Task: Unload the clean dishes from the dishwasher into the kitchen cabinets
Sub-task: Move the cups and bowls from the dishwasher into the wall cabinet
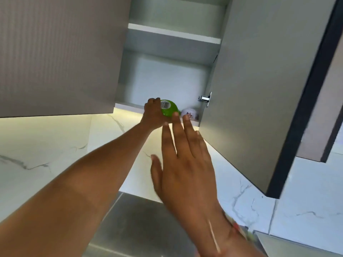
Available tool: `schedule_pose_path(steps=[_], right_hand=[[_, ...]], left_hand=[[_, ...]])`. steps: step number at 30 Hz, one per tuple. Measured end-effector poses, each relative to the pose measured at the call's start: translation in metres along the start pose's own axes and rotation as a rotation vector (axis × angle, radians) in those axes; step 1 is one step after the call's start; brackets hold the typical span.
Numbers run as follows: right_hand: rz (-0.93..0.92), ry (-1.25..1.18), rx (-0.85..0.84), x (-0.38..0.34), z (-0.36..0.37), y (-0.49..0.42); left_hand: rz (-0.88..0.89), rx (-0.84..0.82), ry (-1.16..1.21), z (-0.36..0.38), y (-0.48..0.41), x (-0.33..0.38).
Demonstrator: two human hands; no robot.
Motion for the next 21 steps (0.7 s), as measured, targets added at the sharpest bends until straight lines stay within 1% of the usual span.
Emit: schedule_pose_path(steps=[2,4,7,10,16,21], right_hand=[[0.117,0.053,-0.100,0.012,0.044,-0.013],[0.193,0.096,-0.176,0.023,0.080,-0.019],[0.210,0.159,-0.248,0.041,0.114,-0.024],[0.213,0.193,-0.329,0.059,0.130,-0.026],[0.218,0.221,-0.376,0.081,0.138,-0.028],[0.190,0.223,-0.372,0.090,0.144,-0.028]], left_hand=[[0.001,-0.006,-0.014,0.007,-0.013,-0.003],[-0.010,-0.010,-0.022,0.017,-0.026,-0.004],[-0.029,-0.064,0.006,0.032,-0.040,-0.006],[-0.034,-0.116,0.009,0.046,-0.052,-0.007],[-0.019,-0.202,-0.069,0.077,-0.075,-0.016],[0.077,-0.287,-0.208,0.094,-0.090,-0.016]])
Point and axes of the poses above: each hand's wrist, its own y-axis away from the middle knuckle, its own z-axis out of the palm, x = y × z, the point moved 1 cm from there along -y, towards the middle knuckle, and after that the axes turned 13 degrees about x, right-handed, at the moved point
